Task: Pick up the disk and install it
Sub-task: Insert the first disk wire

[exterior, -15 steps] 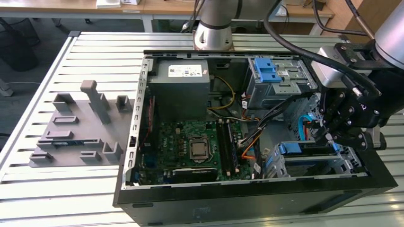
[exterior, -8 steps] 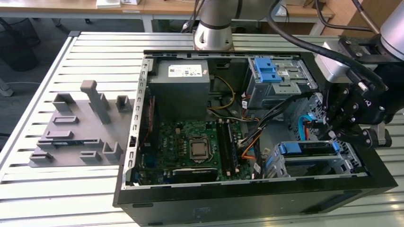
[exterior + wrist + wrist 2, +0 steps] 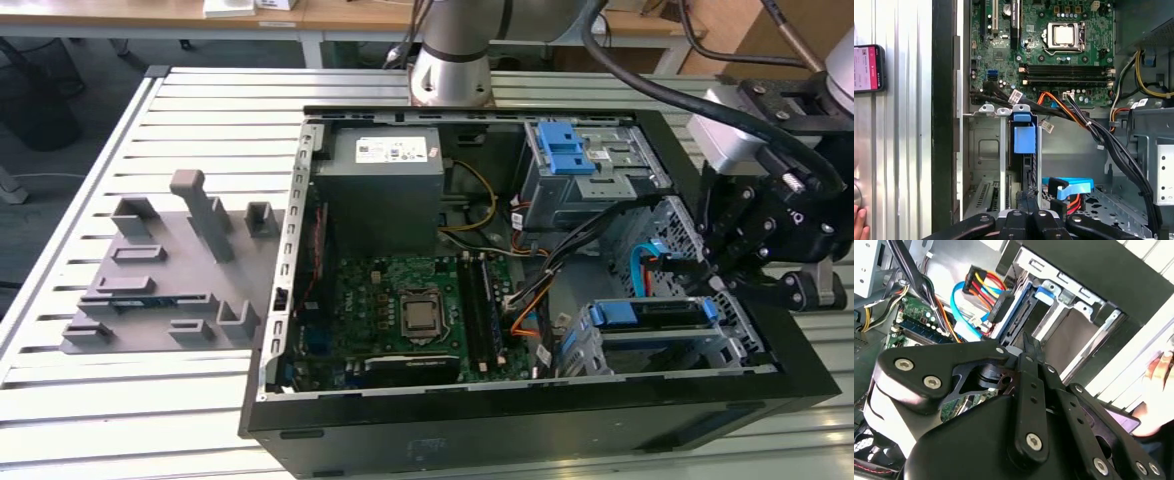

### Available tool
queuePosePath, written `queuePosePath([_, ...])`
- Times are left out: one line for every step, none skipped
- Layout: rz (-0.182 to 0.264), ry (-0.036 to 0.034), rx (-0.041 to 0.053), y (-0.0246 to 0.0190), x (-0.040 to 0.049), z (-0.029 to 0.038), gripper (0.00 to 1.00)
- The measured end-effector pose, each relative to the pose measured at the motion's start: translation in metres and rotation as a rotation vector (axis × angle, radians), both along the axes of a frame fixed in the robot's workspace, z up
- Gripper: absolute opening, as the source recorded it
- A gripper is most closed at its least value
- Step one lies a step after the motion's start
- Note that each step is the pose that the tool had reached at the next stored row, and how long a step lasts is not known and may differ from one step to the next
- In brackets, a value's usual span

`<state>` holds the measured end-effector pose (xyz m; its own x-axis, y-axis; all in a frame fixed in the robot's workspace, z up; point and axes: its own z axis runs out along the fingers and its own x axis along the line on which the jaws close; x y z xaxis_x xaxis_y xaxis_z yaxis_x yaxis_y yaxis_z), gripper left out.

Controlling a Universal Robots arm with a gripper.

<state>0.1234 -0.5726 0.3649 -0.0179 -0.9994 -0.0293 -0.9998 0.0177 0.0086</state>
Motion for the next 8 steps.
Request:
queuePosePath([0.0,-0.0001,0.0001,-0.0001,0.0013,-0.0001,0.11])
queuePosePath([0.0,0.0,0.0003,0.0012,0.0095,-0.0002,0.11])
queuePosePath([0.0,0.0,0.0002,0.0016,0.0099,-0.0001,0.11])
queuePosePath([0.0,0.0,0.0001,0.0021,0.01,-0.0001,0.11])
queuePosePath([0.0,-0.0001,0.0001,0.0027,0.01,-0.0001,0.11])
queuePosePath([0.0,-0.0003,0.0001,0.0035,0.01,-0.0001,0.11])
queuePosePath([0.0,-0.0004,0.0002,0.0054,0.0101,-0.0002,0.11])
queuePosePath([0.0,-0.0004,0.0003,0.0075,0.0101,-0.0002,0.11])
